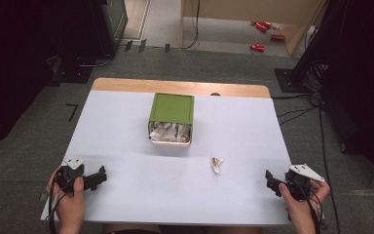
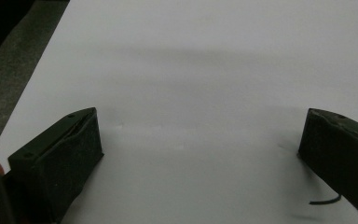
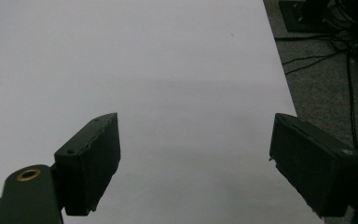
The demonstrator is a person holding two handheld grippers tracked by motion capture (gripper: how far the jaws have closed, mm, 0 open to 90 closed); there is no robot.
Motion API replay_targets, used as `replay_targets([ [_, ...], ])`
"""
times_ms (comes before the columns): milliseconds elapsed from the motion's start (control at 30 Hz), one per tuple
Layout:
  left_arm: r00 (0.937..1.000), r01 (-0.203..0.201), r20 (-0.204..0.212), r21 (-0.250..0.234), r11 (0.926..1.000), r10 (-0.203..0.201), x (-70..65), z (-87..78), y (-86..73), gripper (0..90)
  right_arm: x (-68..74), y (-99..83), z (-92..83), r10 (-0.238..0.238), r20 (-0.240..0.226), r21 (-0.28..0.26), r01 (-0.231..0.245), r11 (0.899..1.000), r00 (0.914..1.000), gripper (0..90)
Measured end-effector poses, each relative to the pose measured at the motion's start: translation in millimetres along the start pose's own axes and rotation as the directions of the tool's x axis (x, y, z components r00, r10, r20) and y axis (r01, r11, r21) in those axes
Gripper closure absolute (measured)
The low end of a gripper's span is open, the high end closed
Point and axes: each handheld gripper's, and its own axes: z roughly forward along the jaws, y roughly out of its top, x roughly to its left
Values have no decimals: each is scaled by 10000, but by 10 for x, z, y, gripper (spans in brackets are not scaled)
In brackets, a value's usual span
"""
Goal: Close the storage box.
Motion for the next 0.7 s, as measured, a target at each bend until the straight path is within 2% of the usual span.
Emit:
replay_targets([
  [267,10000,-1,-3,-4,10000,1,0,0,0,0,-122,-148,87,296,183,254,-301,9992,9994,172],
  [400,10000,2,-3,-3,10000,-2,0,0,0,0,-91,-246,154,-82,412,329,68,9994,9991,176],
  [500,10000,2,-2,4,10000,-2,0,-1,0,0,-107,-262,150,98,300,199,-104,9997,9995,174],
  [700,10000,16,3,-1,10000,-16,1,1,1,0,-91,-278,153,-7,396,111,2,9999,9992,172],
])
